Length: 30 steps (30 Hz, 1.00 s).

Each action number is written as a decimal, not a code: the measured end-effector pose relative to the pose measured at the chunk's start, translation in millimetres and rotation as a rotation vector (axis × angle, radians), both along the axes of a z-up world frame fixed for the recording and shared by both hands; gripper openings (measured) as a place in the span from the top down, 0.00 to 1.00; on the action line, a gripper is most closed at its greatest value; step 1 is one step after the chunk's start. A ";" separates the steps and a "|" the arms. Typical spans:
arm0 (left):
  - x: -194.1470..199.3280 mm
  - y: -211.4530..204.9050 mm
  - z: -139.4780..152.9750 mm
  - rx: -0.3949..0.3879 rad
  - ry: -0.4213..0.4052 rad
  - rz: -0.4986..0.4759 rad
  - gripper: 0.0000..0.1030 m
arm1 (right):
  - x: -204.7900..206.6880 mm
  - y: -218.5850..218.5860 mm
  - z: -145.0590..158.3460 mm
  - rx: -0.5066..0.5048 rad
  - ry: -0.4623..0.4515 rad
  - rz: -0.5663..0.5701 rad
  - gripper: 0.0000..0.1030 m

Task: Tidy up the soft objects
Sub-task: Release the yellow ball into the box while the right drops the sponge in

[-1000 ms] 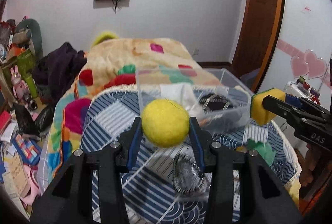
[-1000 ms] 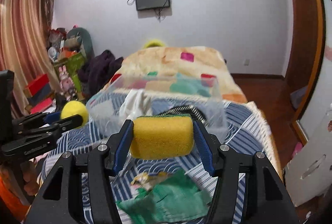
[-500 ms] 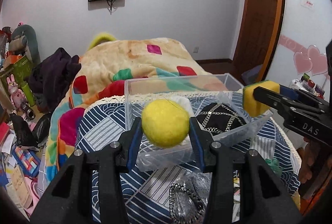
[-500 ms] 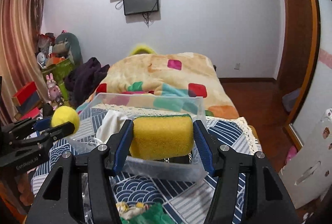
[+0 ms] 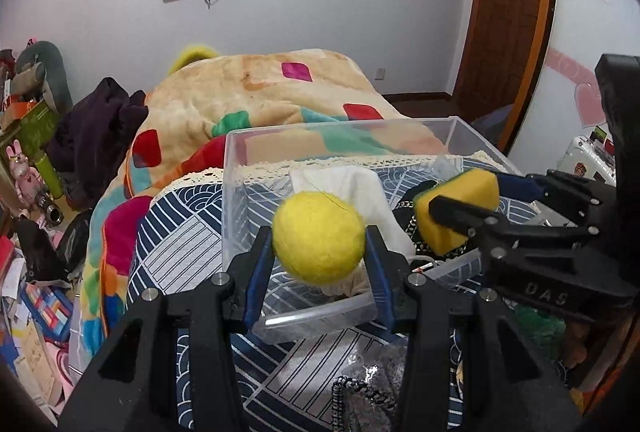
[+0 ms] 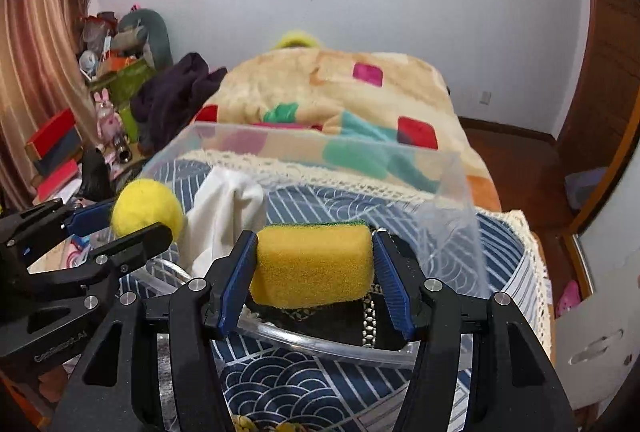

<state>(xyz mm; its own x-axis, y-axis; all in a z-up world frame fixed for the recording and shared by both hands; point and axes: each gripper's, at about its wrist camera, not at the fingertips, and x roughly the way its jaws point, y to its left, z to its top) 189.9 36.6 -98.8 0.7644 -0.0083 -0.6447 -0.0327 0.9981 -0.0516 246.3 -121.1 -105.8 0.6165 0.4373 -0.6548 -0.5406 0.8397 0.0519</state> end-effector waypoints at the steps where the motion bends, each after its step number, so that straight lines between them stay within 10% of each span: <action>1: 0.9 -0.7 -0.2 0.002 0.002 0.001 0.57 | 1.9 0.6 -0.6 -0.006 0.006 -0.001 0.45; 11: -8.3 0.1 6.6 0.004 -0.027 0.008 0.37 | -0.1 -8.7 2.0 0.015 0.032 -0.011 0.20; 30: -66.6 -6.1 24.7 0.007 -0.069 -0.057 0.17 | -45.9 -43.9 34.1 0.053 -0.136 -0.048 0.05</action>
<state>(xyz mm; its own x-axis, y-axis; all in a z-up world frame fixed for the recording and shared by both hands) 123.3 30.5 -74.0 0.8052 -0.0491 -0.5910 0.0278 0.9986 -0.0452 200.3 -164.9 -71.7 0.7189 0.4367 -0.5408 -0.5049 0.8628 0.0255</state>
